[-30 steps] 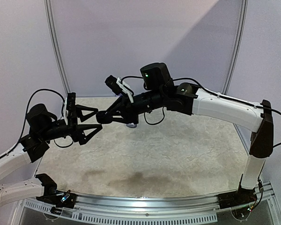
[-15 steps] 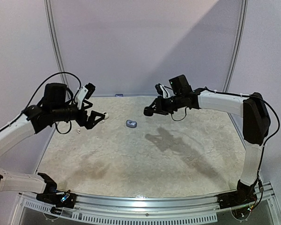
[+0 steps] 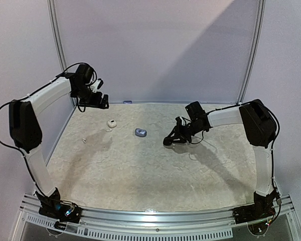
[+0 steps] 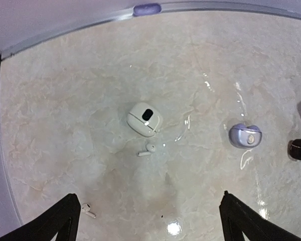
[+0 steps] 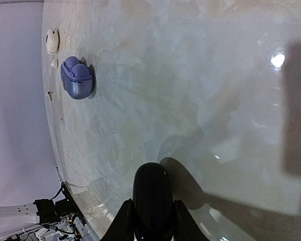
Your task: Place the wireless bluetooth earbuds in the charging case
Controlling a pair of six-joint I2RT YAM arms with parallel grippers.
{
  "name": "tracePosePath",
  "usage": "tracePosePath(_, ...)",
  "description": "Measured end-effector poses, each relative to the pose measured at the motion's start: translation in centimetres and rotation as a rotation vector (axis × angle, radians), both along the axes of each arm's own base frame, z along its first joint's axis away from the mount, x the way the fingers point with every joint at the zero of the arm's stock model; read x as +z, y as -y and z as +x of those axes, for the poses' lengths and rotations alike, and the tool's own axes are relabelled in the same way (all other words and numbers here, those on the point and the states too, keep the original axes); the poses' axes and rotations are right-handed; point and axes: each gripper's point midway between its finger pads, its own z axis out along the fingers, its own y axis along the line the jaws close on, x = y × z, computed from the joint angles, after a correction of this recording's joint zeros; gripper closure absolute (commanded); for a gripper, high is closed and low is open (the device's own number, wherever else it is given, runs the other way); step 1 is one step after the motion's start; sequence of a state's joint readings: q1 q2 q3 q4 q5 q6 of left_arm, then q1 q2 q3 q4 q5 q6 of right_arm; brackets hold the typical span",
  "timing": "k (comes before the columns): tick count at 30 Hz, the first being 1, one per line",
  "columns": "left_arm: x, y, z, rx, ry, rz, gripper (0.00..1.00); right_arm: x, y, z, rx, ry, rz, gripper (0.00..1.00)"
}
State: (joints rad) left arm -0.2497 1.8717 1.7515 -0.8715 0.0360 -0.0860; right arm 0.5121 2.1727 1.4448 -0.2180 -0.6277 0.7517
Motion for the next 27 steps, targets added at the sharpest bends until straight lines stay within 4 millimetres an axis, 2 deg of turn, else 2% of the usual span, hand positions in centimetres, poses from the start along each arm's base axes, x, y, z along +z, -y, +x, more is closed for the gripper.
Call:
tracePosePath(1,-0.9,-0.3,0.4,0.032,-0.027,-0.007,0.01,-0.3,0.2,0.1,-0.006,-0.010,0.000,0.73)
tracePosePath(8,-7.7,-1.0,1.9,0.243,-0.179,-0.054,0.01,-1.0,1.6,0.4,-0.023,-0.052,-0.033,0.56)
tracePosePath(12,-9.6,-0.8,2.9,0.312,-0.202,-0.083,0.01,-1.1,1.7,0.8,-0.012,-0.055,-0.062,0.26)
tracePosePath(14,-10.6,-0.7,3.1,0.342,-0.217,-0.091,0.01,-0.6,1.7,1.2,-0.009,-0.039,-0.079,0.03)
tracePosePath(17,-12.1,-0.6,3.7,0.376,-0.225,-0.088,0.01,0.3,1.9,1.9,-0.004,-0.004,-0.117,0.01)
tracePosePath(23,-14.0,0.4,6.1,0.404,-0.209,-0.093,0.01,-0.1,3.9,2.2,-0.010,0.013,-0.259,0.01)
tracePosePath(27,-14.5,1.4,8.0,0.405,-0.176,-0.101,0.08,-0.4,4.9,2.1,-0.006,0.019,-0.327,0.01)
